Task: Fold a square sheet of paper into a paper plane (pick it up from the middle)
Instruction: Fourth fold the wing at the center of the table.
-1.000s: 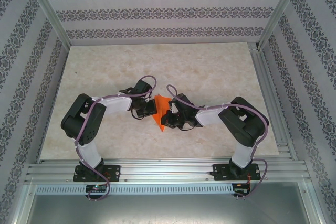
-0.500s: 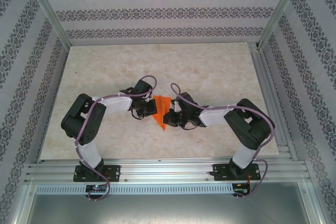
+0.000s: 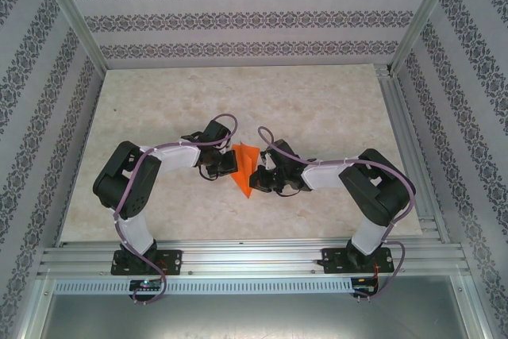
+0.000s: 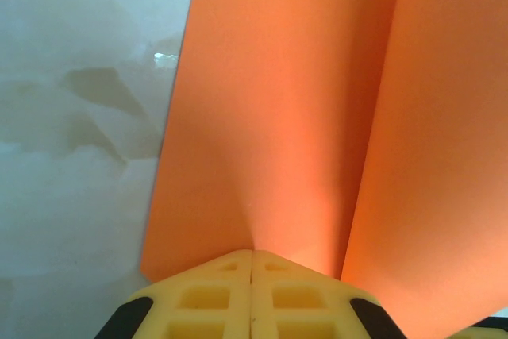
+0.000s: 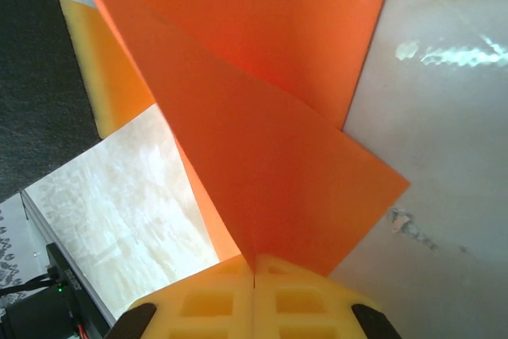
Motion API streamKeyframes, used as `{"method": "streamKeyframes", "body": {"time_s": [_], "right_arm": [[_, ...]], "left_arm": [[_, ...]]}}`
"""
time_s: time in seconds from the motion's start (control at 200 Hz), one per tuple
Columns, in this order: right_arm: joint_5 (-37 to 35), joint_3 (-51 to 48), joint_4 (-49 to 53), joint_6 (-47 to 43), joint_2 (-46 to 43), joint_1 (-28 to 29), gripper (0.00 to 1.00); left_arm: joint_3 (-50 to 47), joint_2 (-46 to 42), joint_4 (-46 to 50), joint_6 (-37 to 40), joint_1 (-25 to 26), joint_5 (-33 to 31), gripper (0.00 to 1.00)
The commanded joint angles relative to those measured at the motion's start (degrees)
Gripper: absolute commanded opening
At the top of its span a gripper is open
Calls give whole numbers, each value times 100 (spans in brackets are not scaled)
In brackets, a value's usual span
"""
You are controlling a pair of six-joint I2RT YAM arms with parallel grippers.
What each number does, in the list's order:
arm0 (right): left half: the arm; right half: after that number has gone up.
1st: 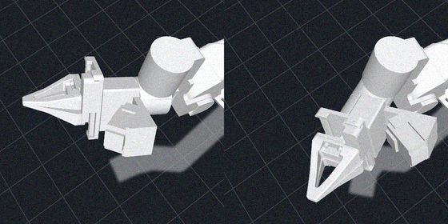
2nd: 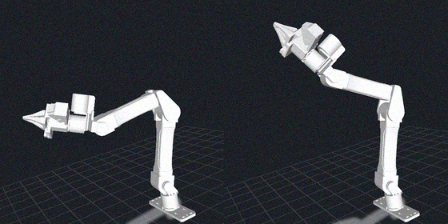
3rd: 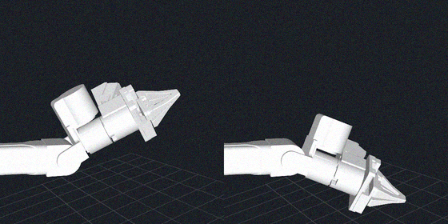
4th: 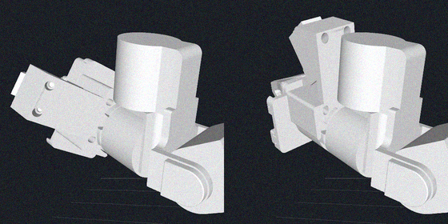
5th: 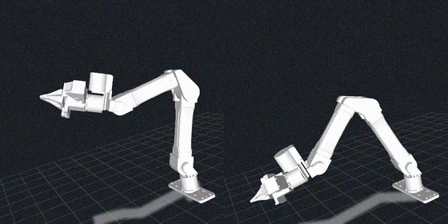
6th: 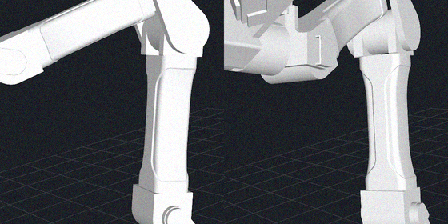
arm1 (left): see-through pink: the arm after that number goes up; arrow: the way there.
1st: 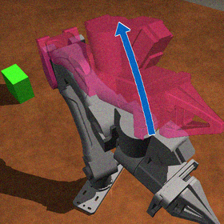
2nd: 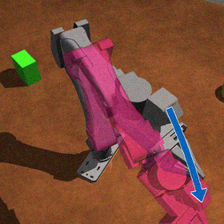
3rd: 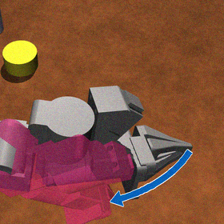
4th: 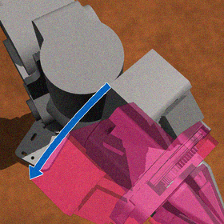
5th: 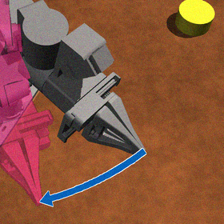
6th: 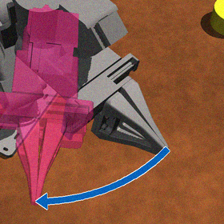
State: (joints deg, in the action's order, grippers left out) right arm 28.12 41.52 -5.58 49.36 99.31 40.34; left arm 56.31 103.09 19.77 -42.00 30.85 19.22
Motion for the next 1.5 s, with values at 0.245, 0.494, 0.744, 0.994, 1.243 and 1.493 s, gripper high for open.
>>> {"method": "streamKeyframes", "body": {"time_s": [0.245, 0.494, 0.744, 0.994, 1.243, 1.493], "right_arm": [[-39, 93, 77, -185, 222, -95, 4], [127, 186, 206, -252, -133, -97, 5], [-133, 399, 749, -540, -304, 63, 15], [-1991, 1398, 2834, -1214, -42, 748, 20], [-3451, 2170, 3983, -1356, 387, 1366, 24], [-4196, 2634, 4470, -1466, 636, 1786, 31]], "left_arm": [[2, 237, 335, 138, 111, -144, 9], [24, 182, 357, 122, 106, -112, 9], [22, 185, 305, 83, 112, -68, 9], [-22, 170, 16, -79, 111, 284, 9], [-40, 72, -34, -272, 107, 271, 9], [-41, 71, -144, -353, 108, 344, 9]]}}
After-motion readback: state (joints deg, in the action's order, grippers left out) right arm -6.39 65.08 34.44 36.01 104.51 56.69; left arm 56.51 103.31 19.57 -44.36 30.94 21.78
